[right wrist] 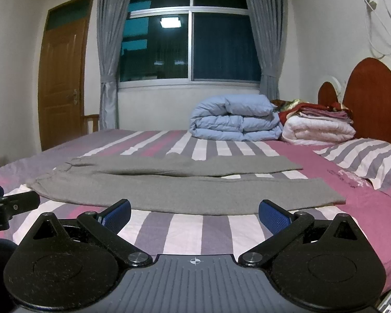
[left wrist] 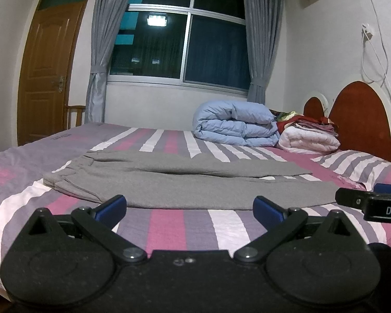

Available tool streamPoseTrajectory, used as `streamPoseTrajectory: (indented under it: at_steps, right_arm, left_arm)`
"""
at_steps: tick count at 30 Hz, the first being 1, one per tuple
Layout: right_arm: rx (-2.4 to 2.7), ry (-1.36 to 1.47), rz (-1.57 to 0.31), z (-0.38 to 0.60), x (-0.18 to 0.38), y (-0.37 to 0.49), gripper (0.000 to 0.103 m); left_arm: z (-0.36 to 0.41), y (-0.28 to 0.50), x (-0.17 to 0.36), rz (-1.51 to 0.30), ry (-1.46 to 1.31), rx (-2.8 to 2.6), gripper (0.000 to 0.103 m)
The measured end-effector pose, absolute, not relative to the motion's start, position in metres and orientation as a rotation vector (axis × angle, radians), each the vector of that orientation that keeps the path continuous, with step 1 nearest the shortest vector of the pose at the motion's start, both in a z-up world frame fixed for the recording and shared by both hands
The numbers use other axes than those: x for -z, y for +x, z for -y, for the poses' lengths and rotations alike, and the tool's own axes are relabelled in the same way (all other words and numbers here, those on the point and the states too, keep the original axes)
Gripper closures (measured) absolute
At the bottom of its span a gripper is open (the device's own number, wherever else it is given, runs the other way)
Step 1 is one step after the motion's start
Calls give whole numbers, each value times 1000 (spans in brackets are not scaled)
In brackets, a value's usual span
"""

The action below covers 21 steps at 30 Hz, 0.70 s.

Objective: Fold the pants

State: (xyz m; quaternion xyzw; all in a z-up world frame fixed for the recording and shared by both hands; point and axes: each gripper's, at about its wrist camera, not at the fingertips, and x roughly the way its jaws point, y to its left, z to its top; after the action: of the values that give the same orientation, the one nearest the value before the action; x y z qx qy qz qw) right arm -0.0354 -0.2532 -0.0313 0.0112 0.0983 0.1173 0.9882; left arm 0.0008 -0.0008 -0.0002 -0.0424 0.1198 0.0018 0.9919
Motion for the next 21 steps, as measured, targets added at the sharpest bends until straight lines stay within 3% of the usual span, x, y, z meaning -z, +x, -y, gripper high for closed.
streamPoseTrajectory:
  at_steps: [21]
  right_arm:
    - [-240, 29, -198, 255, 29, -36, 0]
  left_arm:
    - [0, 1, 1, -239, -82, -2, 6]
